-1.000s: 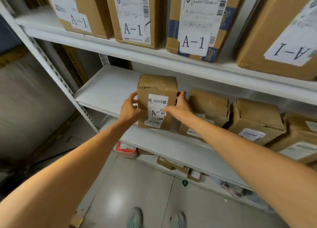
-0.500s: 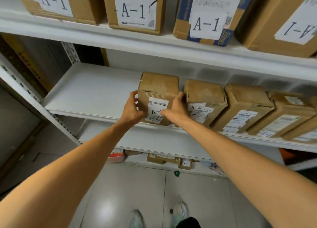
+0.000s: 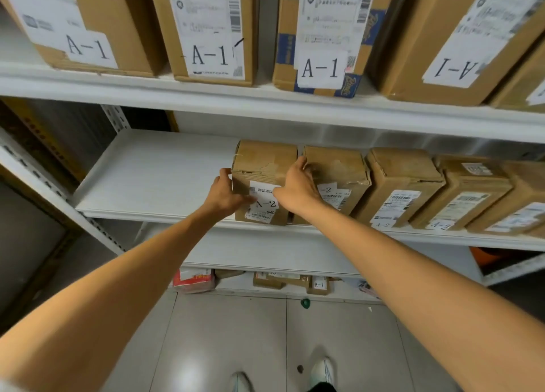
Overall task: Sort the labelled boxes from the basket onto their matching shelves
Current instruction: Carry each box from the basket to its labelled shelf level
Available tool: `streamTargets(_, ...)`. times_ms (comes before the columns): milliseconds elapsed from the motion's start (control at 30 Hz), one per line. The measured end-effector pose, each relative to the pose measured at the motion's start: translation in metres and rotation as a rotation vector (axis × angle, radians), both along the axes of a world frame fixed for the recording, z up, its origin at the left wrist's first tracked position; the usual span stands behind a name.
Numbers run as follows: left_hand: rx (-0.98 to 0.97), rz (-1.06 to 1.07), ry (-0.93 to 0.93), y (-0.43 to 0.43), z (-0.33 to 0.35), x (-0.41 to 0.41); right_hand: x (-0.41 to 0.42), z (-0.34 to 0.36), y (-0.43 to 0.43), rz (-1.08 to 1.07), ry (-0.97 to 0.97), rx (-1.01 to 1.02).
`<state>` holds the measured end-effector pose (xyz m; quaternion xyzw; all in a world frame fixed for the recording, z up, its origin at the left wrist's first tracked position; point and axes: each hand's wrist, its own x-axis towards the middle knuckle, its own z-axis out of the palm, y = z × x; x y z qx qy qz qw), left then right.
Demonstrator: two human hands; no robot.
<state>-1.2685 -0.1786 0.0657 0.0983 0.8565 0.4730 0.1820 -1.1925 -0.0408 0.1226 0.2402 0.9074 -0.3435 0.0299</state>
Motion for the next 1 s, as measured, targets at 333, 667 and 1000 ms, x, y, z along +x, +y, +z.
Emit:
streamTargets(333,-0.368,0.064,0.307,-0.039,0.051,-0.008,-0.009,0.010,0.003,0.480,0.154,0.578)
streamTargets(667,-0.673,0.308,0.232,-0.088,0.090,0.104,-0.024,0.028,-0.037,1.201,0.107,0.568)
streamTargets(1000,-0.781,0.793,-0.068,-0.096,0.073,0.322,0.113,0.010,-0.118,1.822,0.192,0.447)
